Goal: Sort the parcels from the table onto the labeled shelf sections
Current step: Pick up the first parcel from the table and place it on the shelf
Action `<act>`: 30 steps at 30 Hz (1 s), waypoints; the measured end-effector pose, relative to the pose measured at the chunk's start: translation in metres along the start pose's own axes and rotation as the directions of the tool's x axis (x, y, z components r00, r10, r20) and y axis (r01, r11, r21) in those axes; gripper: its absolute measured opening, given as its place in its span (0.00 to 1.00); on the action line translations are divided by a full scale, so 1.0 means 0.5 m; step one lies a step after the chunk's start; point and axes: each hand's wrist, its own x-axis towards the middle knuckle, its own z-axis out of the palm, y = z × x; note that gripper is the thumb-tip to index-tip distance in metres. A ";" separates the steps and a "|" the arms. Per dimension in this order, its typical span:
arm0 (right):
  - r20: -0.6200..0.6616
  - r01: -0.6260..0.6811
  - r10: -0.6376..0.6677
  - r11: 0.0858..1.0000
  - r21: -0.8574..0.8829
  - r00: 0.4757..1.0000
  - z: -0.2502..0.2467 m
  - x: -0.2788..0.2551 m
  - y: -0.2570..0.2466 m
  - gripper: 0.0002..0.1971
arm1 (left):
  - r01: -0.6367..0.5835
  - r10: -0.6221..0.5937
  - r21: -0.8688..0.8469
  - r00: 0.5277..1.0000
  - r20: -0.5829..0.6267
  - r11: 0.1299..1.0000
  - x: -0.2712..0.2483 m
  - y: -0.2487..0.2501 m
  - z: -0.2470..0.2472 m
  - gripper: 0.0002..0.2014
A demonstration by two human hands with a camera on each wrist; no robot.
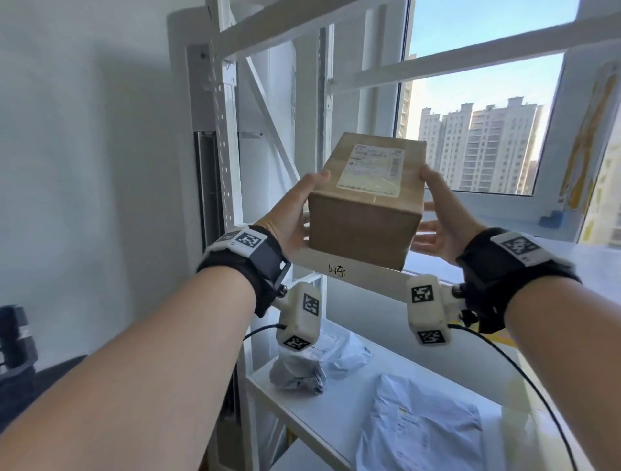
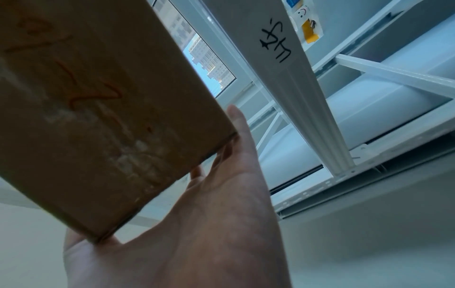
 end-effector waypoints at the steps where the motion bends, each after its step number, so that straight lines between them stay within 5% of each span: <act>1: -0.025 0.000 0.000 1.000 -0.005 1.000 0.009 0.021 -0.001 0.43 | 0.008 -0.008 -0.014 1.000 0.016 1.000 0.023 -0.002 -0.008 0.25; 7: -0.060 0.017 -0.018 1.000 -0.020 0.998 0.043 0.121 -0.013 0.28 | -0.089 0.092 -0.039 0.990 0.106 0.995 0.157 -0.008 -0.012 0.24; 11: -0.076 -0.013 0.011 1.000 -0.018 0.997 0.050 0.166 -0.020 0.19 | -0.050 0.045 0.029 0.987 0.153 0.998 0.229 -0.019 -0.005 0.19; 30: -0.208 -0.260 0.224 0.951 -0.168 0.952 0.080 0.213 0.003 0.20 | 0.177 -0.191 0.079 0.954 0.229 0.981 0.314 -0.045 -0.034 0.14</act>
